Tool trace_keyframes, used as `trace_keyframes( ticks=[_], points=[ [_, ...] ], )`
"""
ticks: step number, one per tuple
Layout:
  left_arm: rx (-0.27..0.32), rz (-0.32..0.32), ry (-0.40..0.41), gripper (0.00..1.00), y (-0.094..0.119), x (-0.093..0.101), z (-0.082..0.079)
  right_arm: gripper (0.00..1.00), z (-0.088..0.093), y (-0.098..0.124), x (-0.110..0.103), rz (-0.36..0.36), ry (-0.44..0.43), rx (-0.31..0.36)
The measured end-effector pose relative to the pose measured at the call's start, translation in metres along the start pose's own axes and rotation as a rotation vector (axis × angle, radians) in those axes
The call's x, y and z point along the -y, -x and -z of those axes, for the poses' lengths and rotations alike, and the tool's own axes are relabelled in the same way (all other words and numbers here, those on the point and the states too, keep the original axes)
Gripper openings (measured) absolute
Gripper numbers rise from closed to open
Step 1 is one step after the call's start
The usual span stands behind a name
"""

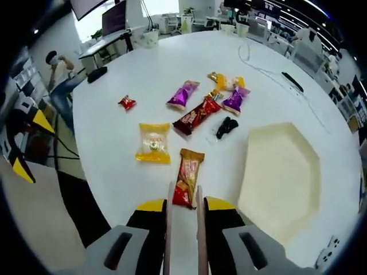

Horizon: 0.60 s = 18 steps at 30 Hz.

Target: Place the target food into the container with the food tongs after gripping and lifting it, then release it inside without dropping or visibly crushing the food.

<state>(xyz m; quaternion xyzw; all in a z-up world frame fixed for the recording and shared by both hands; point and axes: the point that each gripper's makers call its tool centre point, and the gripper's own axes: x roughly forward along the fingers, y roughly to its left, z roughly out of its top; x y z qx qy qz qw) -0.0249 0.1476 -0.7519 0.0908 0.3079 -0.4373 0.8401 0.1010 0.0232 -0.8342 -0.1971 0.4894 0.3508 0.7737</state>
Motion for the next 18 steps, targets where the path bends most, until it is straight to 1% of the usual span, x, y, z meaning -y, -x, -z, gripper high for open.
trace_keyframes(
  ticks=[1, 5, 8, 12, 18],
  points=[
    [-0.001, -0.003, 0.004, 0.43, 0.001, 0.0, 0.001, 0.24, 0.0, -0.005, 0.0, 0.002, 0.01, -0.014],
    [-0.008, -0.019, 0.023, 0.43, 0.007, -0.003, 0.007, 0.24, 0.0, -0.012, -0.001, 0.003, 0.015, -0.042],
    [-0.012, -0.029, 0.029, 0.43, 0.01, -0.005, 0.011, 0.24, -0.003, -0.013, 0.003, 0.011, 0.02, -0.043],
    [-0.015, -0.05, 0.047, 0.43, 0.016, -0.009, 0.016, 0.25, -0.005, -0.015, 0.008, 0.028, 0.037, -0.061],
    [-0.014, -0.063, 0.062, 0.42, 0.018, -0.01, 0.019, 0.25, -0.009, -0.017, 0.005, 0.028, 0.071, -0.068]
  ],
)
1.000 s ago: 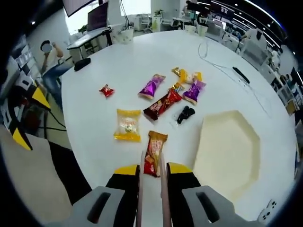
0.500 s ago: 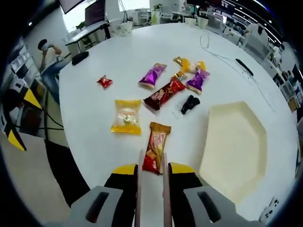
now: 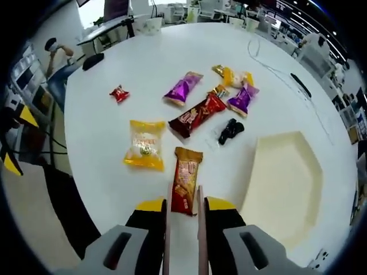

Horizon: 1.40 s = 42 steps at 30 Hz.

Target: Place the target food into the container with the food tongs after gripping and lifting it, then release it inside without dropping or visibly crushing the food.

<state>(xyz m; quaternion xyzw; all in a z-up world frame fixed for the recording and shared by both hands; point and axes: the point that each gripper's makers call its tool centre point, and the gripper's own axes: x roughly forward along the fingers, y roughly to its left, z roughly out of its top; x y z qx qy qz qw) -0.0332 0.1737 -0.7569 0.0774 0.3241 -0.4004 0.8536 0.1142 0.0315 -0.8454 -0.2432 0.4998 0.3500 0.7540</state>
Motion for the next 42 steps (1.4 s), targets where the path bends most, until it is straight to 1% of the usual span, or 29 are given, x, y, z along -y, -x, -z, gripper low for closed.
trace_keyframes(
  ticks=[9, 15, 21, 23, 27, 31, 35, 40, 42],
  points=[
    [0.001, -0.003, 0.002, 0.42, 0.001, 0.001, 0.001, 0.22, 0.002, -0.003, 0.001, 0.0, 0.01, -0.016],
    [0.004, -0.009, 0.004, 0.42, 0.002, -0.002, 0.0, 0.21, 0.001, -0.001, 0.003, 0.0, 0.017, -0.008],
    [0.008, -0.011, 0.007, 0.42, 0.001, -0.003, 0.0, 0.21, -0.005, 0.008, 0.007, 0.002, -0.005, 0.037],
    [0.007, -0.01, 0.006, 0.42, 0.0, -0.002, 0.0, 0.21, -0.007, 0.011, 0.005, -0.015, -0.023, 0.054],
    [0.012, -0.007, -0.003, 0.42, -0.003, -0.001, -0.006, 0.21, -0.007, 0.02, 0.006, -0.015, -0.042, 0.076],
    [0.019, -0.003, -0.016, 0.42, -0.005, 0.0, -0.011, 0.21, -0.009, 0.028, 0.011, -0.01, -0.065, 0.108],
    [0.013, 0.005, -0.024, 0.42, -0.005, 0.001, -0.01, 0.21, -0.013, 0.037, 0.016, 0.003, -0.078, 0.142],
    [0.006, 0.011, -0.036, 0.42, -0.006, 0.001, -0.01, 0.21, -0.021, 0.053, 0.028, 0.031, -0.099, 0.194],
    [0.006, 0.013, -0.041, 0.41, -0.006, 0.002, -0.012, 0.22, -0.022, 0.058, 0.03, 0.027, -0.108, 0.205]
  ],
)
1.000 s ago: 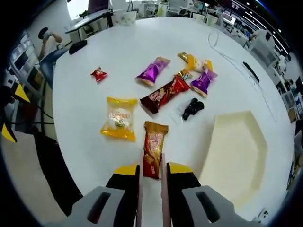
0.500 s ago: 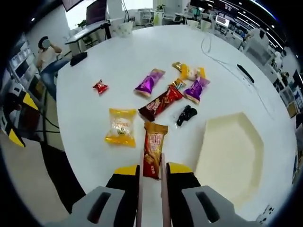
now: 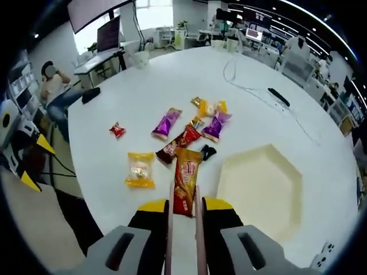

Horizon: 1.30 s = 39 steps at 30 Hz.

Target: Place the target food into the container with the food tongs after gripping and lifting it, then release it inside without dropping or visibly crushing the food.

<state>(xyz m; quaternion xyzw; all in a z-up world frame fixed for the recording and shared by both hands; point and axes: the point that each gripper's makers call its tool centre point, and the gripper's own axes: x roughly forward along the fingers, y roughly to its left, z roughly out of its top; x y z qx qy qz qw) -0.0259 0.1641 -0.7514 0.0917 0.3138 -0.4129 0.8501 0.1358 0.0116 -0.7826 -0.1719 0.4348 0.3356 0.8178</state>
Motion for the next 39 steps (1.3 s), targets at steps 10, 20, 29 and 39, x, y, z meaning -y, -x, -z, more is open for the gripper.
trace_keyframes(
  ticks=[10, 20, 29, 39],
  points=[
    [-0.009, 0.029, -0.04, 0.41, -0.003, 0.01, -0.005, 0.22, -0.003, 0.017, 0.01, 0.019, -0.014, 0.044],
    [-0.029, 0.056, -0.08, 0.42, -0.01, 0.019, -0.01, 0.22, 0.003, 0.032, 0.031, 0.056, -0.057, 0.068],
    [-0.02, 0.064, -0.088, 0.42, -0.015, 0.017, -0.017, 0.22, 0.004, 0.042, 0.056, 0.094, -0.076, 0.074],
    [-0.027, 0.071, -0.087, 0.42, -0.017, 0.013, -0.016, 0.22, 0.0, 0.052, 0.078, 0.13, -0.076, 0.082]
  ],
)
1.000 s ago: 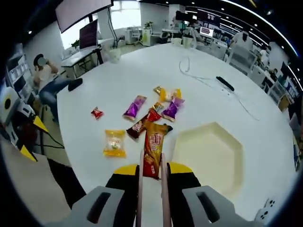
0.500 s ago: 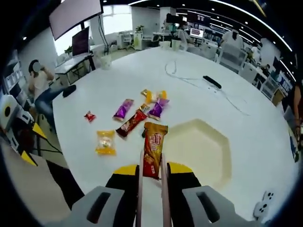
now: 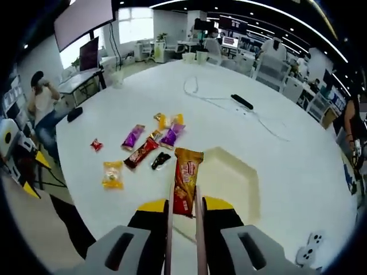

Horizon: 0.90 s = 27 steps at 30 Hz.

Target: Place the target food into the container with the food tongs after gripping and lifting it, then release it inside without dropping or visibly crushing the food.

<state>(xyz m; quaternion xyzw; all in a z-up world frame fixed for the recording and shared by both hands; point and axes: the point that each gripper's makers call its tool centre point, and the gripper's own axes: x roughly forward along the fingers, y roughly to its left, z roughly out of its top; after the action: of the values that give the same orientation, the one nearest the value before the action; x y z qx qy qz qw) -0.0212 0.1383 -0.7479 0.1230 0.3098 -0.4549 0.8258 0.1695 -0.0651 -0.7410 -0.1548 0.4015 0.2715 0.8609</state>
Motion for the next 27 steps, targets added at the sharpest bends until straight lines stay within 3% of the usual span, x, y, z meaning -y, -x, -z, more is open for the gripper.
trace_keyframes(
  ticks=[27],
  points=[
    [0.001, 0.008, -0.003, 0.42, -0.005, -0.001, -0.002, 0.22, -0.005, 0.011, 0.031, 0.056, -0.016, 0.03]
  ],
)
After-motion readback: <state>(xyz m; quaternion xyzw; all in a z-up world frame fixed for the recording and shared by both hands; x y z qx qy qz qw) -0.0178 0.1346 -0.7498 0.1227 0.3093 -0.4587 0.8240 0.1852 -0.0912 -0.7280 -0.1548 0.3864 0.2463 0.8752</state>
